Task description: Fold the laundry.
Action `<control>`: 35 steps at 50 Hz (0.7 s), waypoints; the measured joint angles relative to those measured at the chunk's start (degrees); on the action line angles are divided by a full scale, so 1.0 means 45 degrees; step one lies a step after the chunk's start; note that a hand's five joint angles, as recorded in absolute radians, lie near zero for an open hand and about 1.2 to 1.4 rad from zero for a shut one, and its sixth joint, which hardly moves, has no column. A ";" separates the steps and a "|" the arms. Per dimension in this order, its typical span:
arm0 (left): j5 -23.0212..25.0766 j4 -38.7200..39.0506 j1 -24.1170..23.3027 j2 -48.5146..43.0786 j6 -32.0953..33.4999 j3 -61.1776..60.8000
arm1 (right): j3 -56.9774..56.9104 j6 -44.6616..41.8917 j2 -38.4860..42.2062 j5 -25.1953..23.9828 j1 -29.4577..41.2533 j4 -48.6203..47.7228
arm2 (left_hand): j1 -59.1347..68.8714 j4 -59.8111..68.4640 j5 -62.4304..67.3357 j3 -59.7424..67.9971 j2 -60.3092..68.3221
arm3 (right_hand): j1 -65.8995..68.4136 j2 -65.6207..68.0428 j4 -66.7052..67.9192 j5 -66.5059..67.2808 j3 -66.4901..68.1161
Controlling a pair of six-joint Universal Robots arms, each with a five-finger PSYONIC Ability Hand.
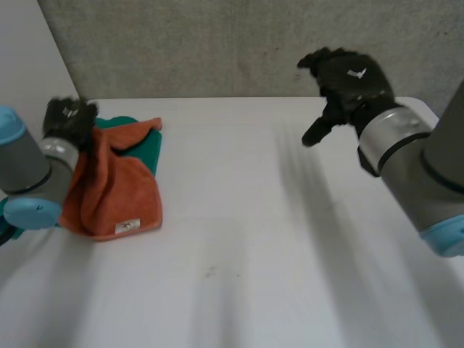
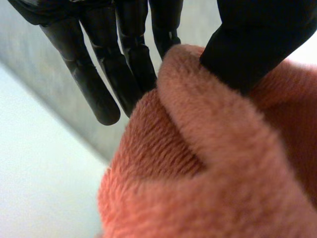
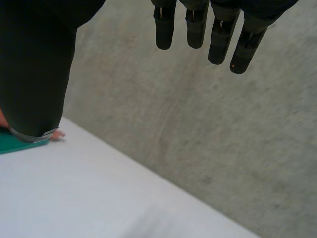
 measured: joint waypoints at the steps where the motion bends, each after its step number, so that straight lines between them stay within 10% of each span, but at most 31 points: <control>1: -0.0015 -0.0018 -0.0254 0.0356 -0.0206 -0.0099 | -0.0066 -0.0016 -0.0092 -0.0001 -0.0095 0.0002 | 0.0140 0.0000 0.0000 0.0000 0.0002 | 0.0000 0.0000 0.0000 0.0000 -0.0003; 12: 0.0088 -0.1504 -0.5162 0.4699 -0.5218 -0.1715 | -0.0422 -0.0167 -0.1474 -0.0151 -0.1769 -0.0032 | -0.0506 -0.1566 -0.0752 -0.1472 -0.1621 | 0.0000 0.0000 0.0000 0.0000 -0.0003; 17: 0.0020 -0.2224 -0.6698 0.4582 -0.5678 -0.2041 | -0.0356 -0.0176 -0.1652 -0.0159 -0.1993 0.0014 | -1.0338 -1.0660 -0.9650 -1.0380 -1.0738 | 0.0000 0.0000 0.0000 0.0000 -0.0003; 35: -0.0769 -0.2452 -0.5166 0.3133 -0.2440 -0.2197 | -0.0758 -0.2326 -0.0947 -0.1534 -0.1709 0.2843 | -1.1284 -1.2627 -1.1336 -1.2406 -1.2537 | 0.0000 0.0000 0.0000 0.0000 -0.0003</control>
